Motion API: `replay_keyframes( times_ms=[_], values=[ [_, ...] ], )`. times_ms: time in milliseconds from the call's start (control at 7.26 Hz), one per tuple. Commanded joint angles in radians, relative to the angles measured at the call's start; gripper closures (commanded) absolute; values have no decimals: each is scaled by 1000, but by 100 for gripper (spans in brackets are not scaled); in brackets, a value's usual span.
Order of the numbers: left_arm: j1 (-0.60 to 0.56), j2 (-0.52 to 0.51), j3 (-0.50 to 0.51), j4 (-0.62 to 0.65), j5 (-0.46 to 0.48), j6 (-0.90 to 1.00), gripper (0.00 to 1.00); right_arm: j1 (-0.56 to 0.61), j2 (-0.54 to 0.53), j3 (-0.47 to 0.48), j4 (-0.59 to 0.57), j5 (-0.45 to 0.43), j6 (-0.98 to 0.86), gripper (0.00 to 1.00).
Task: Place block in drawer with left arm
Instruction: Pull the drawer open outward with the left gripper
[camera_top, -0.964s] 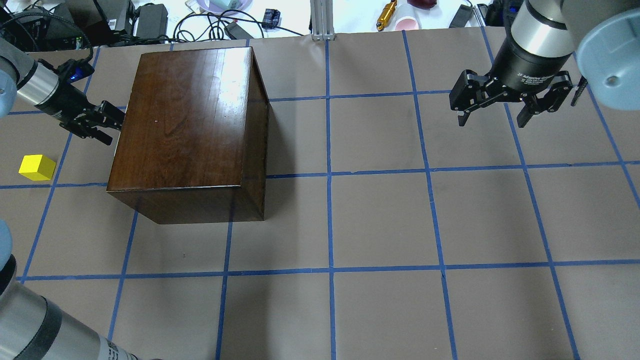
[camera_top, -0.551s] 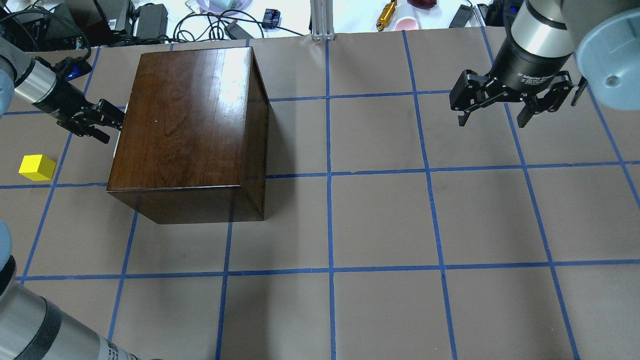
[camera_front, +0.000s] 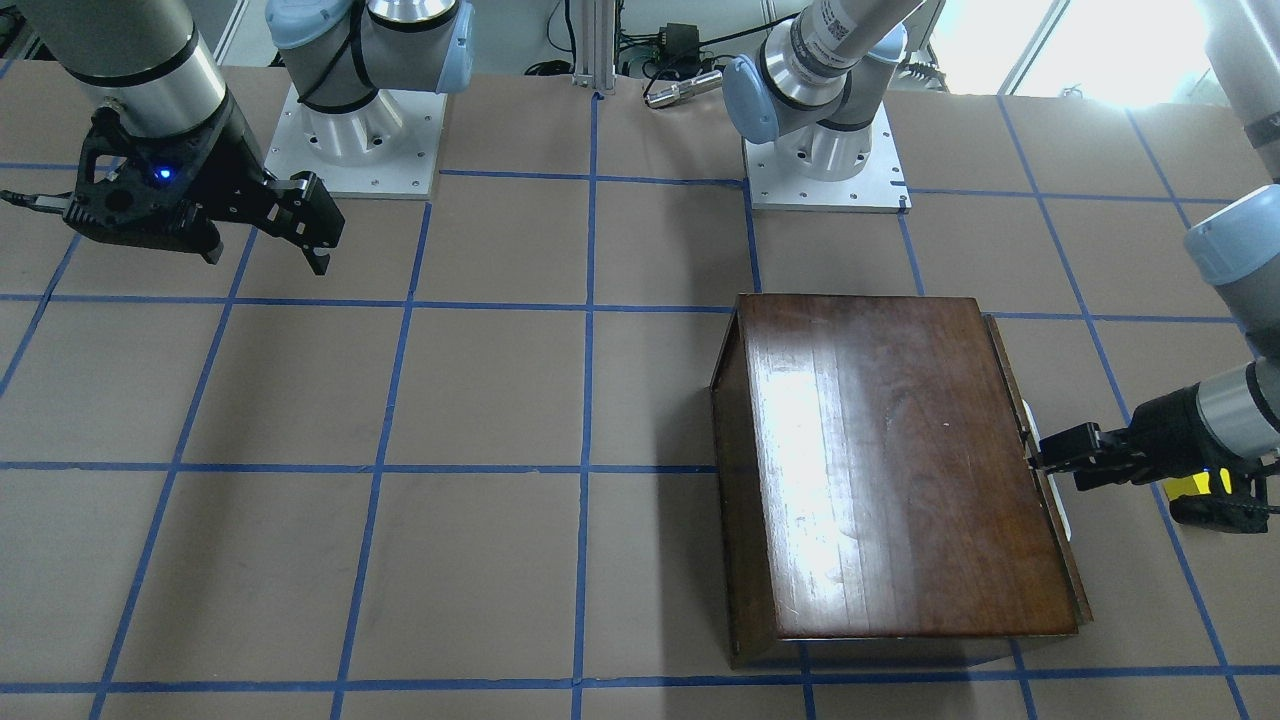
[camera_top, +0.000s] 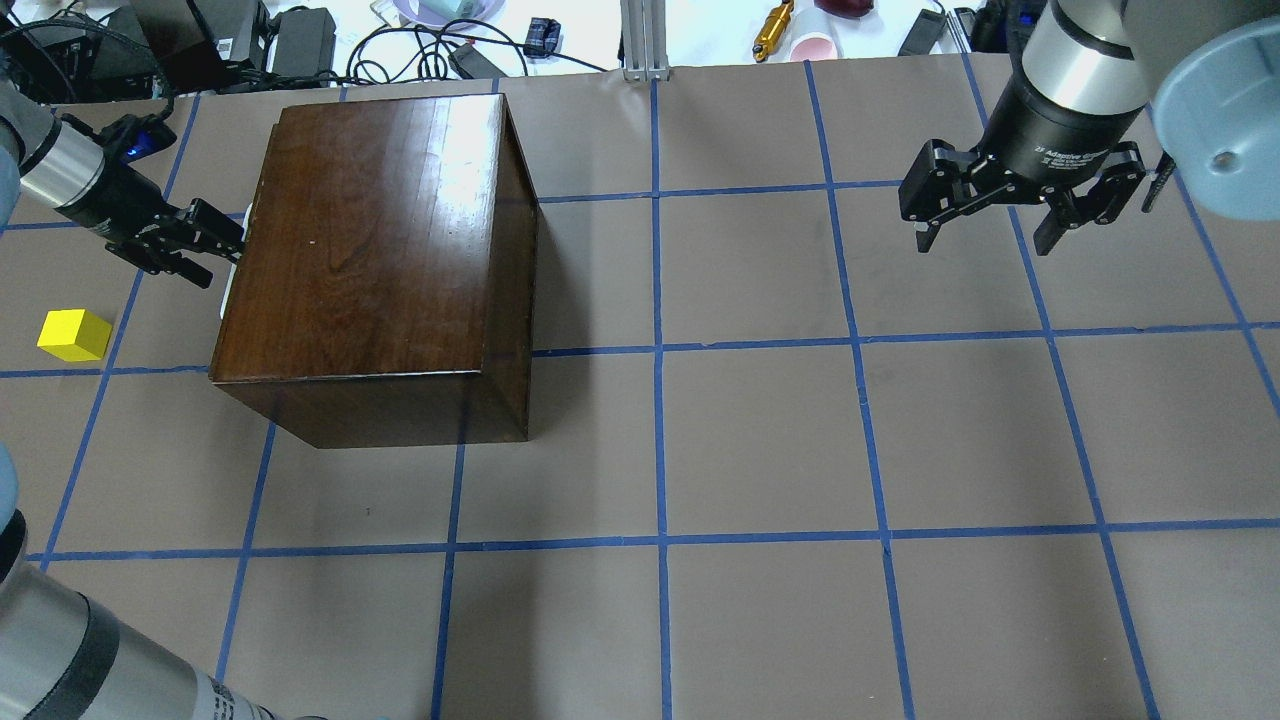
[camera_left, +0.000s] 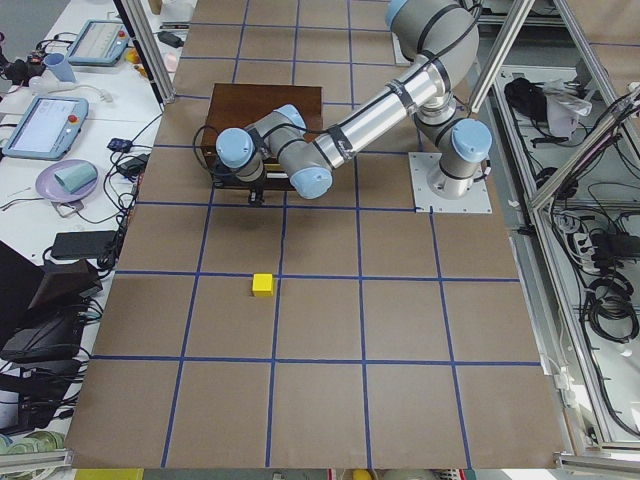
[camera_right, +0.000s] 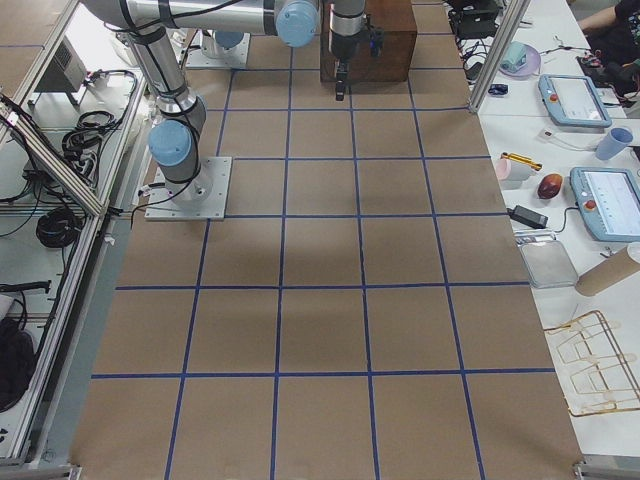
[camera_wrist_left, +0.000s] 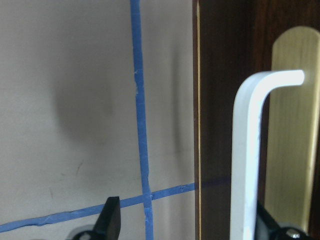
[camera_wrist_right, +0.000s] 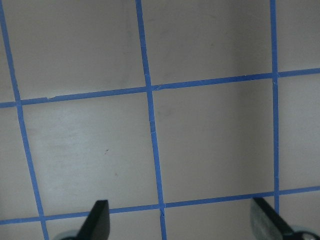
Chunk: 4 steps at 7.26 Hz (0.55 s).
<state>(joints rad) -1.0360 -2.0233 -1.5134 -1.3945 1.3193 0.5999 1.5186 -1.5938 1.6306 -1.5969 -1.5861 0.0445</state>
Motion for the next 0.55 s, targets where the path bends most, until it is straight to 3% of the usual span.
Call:
replay_keyframes(
  times_ms=[0,413],
  values=[
    [7,0,1,18,52,8,14,0,0,0,0,0,0,0],
    [10,2,2,23,61,14,14,0,0,0,0,0,0,0]
  ],
)
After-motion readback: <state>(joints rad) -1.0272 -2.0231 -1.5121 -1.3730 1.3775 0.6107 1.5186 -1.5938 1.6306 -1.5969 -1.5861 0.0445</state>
